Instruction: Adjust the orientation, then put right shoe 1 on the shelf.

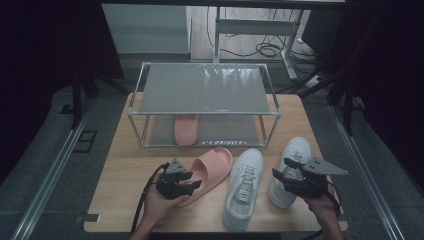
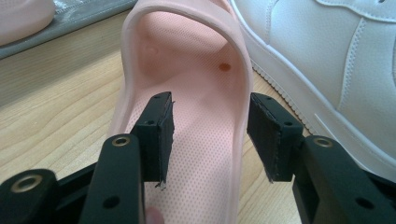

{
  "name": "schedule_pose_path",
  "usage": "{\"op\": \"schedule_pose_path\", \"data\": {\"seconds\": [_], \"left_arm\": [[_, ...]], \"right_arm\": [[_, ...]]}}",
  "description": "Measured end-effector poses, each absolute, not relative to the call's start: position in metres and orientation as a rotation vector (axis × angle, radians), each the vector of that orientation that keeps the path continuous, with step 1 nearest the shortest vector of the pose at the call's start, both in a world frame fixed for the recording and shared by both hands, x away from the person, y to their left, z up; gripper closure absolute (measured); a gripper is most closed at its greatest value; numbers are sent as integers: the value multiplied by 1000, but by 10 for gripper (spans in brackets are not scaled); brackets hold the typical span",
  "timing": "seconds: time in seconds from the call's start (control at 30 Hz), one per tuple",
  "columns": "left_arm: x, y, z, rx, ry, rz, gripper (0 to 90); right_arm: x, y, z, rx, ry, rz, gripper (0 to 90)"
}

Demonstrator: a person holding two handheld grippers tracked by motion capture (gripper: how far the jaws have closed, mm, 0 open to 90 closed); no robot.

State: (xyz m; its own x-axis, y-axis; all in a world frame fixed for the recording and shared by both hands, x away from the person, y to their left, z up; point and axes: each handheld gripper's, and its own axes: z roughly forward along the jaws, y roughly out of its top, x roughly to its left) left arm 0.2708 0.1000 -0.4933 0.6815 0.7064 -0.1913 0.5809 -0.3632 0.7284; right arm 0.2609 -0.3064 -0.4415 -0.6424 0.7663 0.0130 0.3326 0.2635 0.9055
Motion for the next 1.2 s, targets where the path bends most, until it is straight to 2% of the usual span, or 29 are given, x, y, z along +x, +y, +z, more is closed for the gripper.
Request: {"op": "schedule_pose_path", "data": {"seconds": [0.73,0.93,1.2], "left_arm": [[269,82,-497,2100,960,190,533],[273,74,-498,2108,963,203,578],[281,52,-502,2131,956,184,712]], "right_arm": [[260,-307,-440,995,2102,1348,390],[260,-308,-440,998,2101,1349,390],[260,-308,-439,994,2099,1350,390]]}}
